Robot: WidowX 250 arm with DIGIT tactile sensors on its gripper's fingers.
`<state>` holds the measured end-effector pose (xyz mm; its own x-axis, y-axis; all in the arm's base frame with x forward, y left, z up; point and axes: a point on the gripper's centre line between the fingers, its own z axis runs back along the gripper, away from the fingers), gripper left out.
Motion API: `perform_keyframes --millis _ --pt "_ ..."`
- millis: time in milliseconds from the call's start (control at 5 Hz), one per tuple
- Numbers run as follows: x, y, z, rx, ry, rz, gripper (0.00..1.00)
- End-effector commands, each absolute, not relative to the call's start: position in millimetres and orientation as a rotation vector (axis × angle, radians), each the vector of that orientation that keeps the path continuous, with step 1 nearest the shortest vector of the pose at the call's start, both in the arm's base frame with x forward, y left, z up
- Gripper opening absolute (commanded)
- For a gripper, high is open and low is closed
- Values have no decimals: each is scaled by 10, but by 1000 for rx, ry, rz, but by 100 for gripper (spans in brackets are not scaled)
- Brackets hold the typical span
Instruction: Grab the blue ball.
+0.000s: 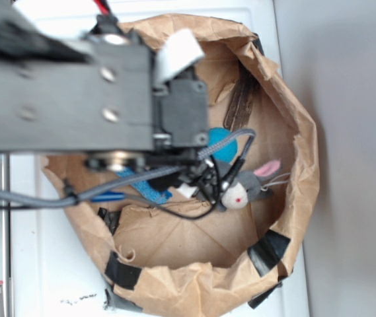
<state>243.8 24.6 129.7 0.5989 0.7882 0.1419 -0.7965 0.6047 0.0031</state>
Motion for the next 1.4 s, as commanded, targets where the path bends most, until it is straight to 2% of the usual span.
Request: perform_keyframes --millis 0,200,400,600,800,1000,1200 --pt "2968 631 1005 78 -157 1015 100" --pt "3201 797 974 60 -131 1077 100" --pt "3335 847 929 61 -117 1144 100" --pt "3368 877 943 50 -122 1135 100" --pt "3288 795 885 66 -140 1090 100" --pt "3202 722 860 57 -127 1044 100" --pt "3181 724 819 35 -80 1005 100"
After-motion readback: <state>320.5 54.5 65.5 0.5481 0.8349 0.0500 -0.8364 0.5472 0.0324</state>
